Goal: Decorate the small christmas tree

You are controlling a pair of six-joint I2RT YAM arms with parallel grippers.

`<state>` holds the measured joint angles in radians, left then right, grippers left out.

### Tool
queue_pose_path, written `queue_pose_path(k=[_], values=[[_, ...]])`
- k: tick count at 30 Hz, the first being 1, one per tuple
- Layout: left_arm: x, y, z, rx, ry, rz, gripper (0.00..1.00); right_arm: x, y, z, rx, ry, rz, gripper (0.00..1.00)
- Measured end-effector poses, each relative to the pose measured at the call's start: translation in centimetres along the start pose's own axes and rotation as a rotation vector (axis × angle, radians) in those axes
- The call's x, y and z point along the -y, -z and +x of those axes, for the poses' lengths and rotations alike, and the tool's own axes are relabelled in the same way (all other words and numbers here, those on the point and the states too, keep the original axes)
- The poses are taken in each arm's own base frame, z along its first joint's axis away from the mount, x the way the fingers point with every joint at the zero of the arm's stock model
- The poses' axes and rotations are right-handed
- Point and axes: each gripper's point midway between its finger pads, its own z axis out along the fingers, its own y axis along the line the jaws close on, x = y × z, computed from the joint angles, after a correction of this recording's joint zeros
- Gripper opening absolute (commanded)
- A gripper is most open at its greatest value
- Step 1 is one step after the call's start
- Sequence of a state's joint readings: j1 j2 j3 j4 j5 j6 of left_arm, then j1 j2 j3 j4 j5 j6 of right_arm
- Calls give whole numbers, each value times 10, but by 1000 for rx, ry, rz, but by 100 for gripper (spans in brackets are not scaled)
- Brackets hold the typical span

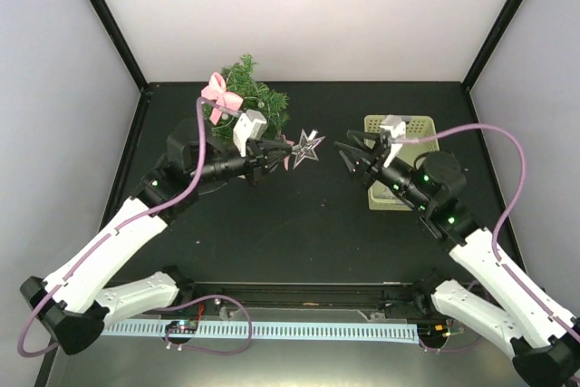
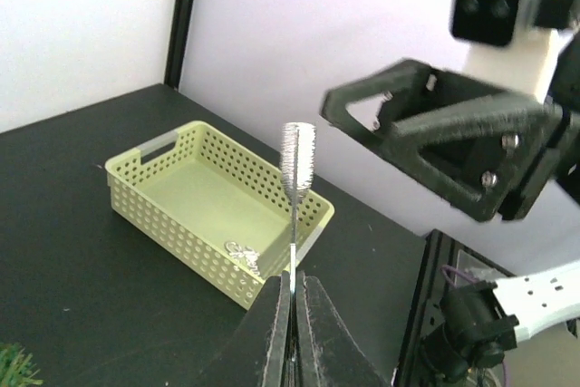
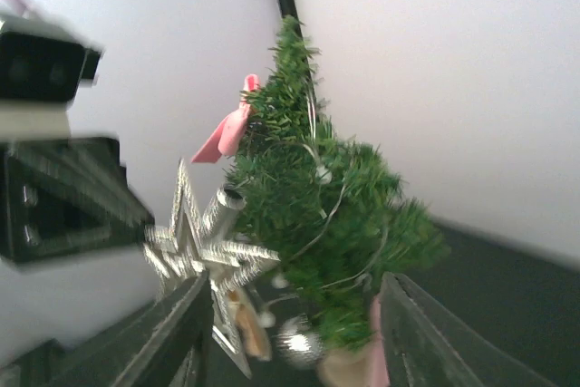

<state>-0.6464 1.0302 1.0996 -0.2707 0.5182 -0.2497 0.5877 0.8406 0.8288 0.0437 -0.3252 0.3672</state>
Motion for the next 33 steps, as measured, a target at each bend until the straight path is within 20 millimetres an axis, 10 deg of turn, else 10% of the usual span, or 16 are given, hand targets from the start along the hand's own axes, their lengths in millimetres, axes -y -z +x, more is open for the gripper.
queue_pose_path(k=[15,33], values=[[4,33,-28,100,188,-36,2,-48,-4,55,173,1284,-200,54],[17,34,-27,67,398,62,1,-62,-29,44,315,1765,45,54]])
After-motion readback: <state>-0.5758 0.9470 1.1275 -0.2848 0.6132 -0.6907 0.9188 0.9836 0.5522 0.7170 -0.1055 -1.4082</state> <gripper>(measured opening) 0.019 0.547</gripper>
